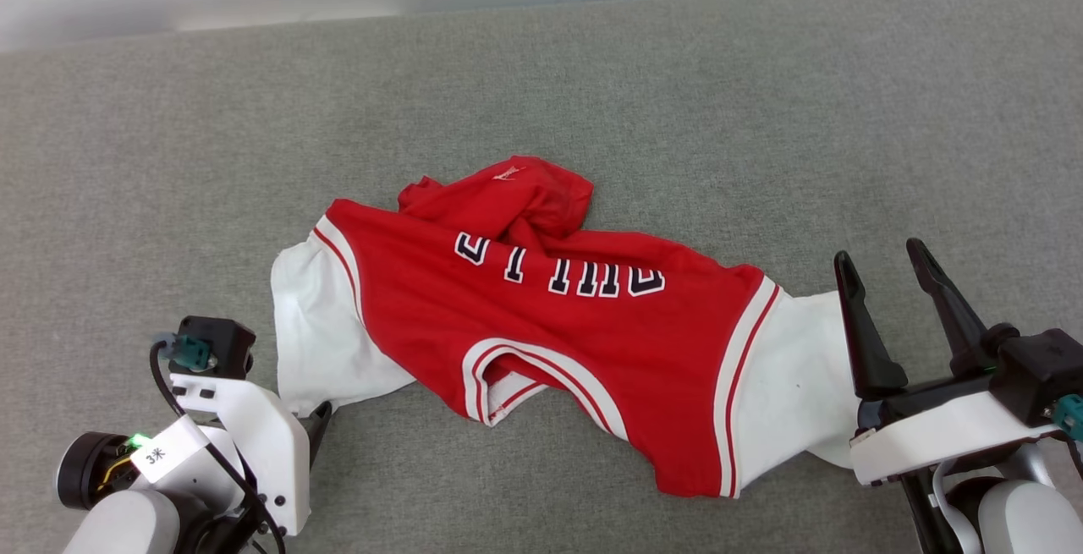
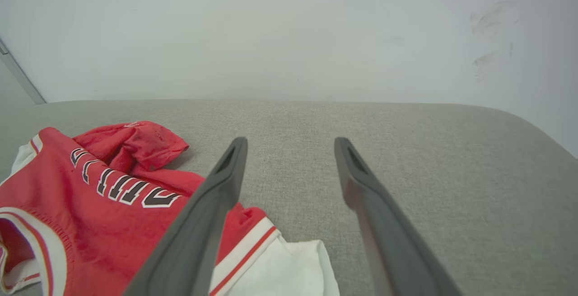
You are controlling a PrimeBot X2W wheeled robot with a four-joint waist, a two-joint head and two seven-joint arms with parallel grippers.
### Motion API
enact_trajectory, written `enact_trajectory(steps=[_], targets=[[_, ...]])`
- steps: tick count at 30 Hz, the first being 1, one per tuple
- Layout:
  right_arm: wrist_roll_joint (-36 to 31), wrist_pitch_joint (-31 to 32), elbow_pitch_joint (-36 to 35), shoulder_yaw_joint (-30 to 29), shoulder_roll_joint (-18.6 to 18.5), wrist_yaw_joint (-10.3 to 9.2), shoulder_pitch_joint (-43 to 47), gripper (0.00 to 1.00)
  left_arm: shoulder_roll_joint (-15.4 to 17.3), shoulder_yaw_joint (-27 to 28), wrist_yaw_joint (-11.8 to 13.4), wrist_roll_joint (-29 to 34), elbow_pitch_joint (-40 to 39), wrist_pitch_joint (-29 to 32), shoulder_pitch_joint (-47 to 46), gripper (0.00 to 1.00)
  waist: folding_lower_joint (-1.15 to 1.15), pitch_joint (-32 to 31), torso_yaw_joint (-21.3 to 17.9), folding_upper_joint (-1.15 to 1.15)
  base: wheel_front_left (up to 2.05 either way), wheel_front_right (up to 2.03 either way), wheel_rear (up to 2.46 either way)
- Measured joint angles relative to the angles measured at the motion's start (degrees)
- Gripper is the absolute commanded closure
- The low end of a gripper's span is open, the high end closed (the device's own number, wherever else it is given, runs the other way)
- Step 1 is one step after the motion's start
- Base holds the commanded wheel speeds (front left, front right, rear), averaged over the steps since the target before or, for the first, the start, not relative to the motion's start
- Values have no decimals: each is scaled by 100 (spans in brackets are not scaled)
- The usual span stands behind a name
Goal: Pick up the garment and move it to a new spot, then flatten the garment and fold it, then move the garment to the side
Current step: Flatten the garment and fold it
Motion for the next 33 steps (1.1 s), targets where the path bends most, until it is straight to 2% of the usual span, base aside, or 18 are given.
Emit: enact_trajectory(steps=[11,12,13,14,15,22,28,33], targets=[[5,-27,34,-40,2,0,-21,0,-68,-10,31,-36,417,-73,-120,0,0,221,-82,0,0,0,0],[4,-27,38,-41,2,0,-26,0,-77,-18,12,-75,454,-55,-130,7,0,233,-83,0,0,0,0],[4,-29,41,-44,2,0,-34,0,-80,-35,-25,-99,485,-35,-154,54,0,242,-83,0,0,0,0],[4,-30,42,-47,1,0,-39,0,-87,-56,-55,-127,515,5,-183,93,0,250,-80,0,0,0,0],[3,-30,45,-49,1,0,-42,0,-92,-82,-89,-141,548,19,-208,100,-1,253,-76,0,0,0,0],[-57,112,91,-82,-51,0,-44,0,-152,-223,-278,-219,728,-153,-147,100,0,117,-33,0,0,0,0],[11,1096,190,126,-447,0,172,0,-194,-31,-132,-115,467,-803,196,100,0,-170,33,0,0,0,0],[223,2314,24,9,-651,-1,508,0,-52,224,32,-122,-201,-931,591,100,0,-460,68,0,0,0,0]])
